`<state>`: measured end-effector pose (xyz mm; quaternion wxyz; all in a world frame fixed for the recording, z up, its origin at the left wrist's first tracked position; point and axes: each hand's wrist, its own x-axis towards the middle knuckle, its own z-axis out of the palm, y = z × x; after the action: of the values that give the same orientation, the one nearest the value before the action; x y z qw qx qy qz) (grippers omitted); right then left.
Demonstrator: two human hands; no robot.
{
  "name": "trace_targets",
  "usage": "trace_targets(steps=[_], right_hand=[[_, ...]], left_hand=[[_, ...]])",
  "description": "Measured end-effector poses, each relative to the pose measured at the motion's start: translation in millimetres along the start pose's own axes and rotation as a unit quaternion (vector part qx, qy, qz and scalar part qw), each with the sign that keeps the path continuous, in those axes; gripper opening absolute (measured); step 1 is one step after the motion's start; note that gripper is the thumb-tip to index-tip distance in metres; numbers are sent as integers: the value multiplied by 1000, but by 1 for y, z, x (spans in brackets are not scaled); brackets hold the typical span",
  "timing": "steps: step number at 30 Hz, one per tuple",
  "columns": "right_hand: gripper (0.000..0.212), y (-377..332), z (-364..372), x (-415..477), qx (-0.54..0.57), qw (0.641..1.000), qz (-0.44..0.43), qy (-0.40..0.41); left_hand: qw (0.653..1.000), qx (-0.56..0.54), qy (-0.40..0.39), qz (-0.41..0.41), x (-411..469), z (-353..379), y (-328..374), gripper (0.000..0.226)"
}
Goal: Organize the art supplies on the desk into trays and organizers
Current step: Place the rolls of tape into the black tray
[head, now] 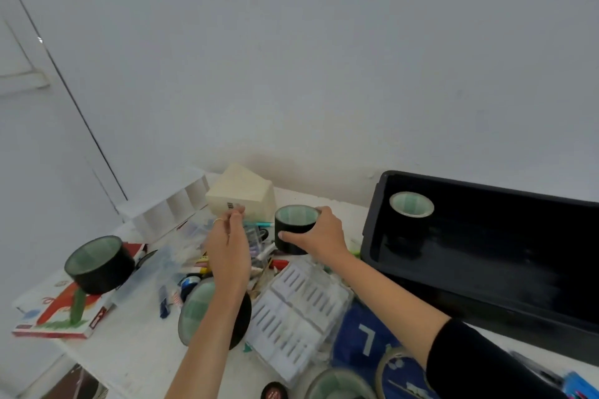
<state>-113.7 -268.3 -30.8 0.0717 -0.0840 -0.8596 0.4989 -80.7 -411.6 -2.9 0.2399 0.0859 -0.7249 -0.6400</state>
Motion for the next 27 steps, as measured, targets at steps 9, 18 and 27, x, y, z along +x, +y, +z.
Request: trace_targets(steps=[9, 18, 27], right_hand=[[87, -14, -121, 5, 64, 984, -45, 159], [90, 64, -202, 9, 52, 958, 52, 278], [96, 133, -207, 33, 11, 942, 189, 277]], left_hand=[[992, -25, -121, 8, -19, 85, 19, 22], [954, 70, -289, 43, -36, 166, 16, 34], [902, 193, -378, 74, -33, 204, -15, 42]])
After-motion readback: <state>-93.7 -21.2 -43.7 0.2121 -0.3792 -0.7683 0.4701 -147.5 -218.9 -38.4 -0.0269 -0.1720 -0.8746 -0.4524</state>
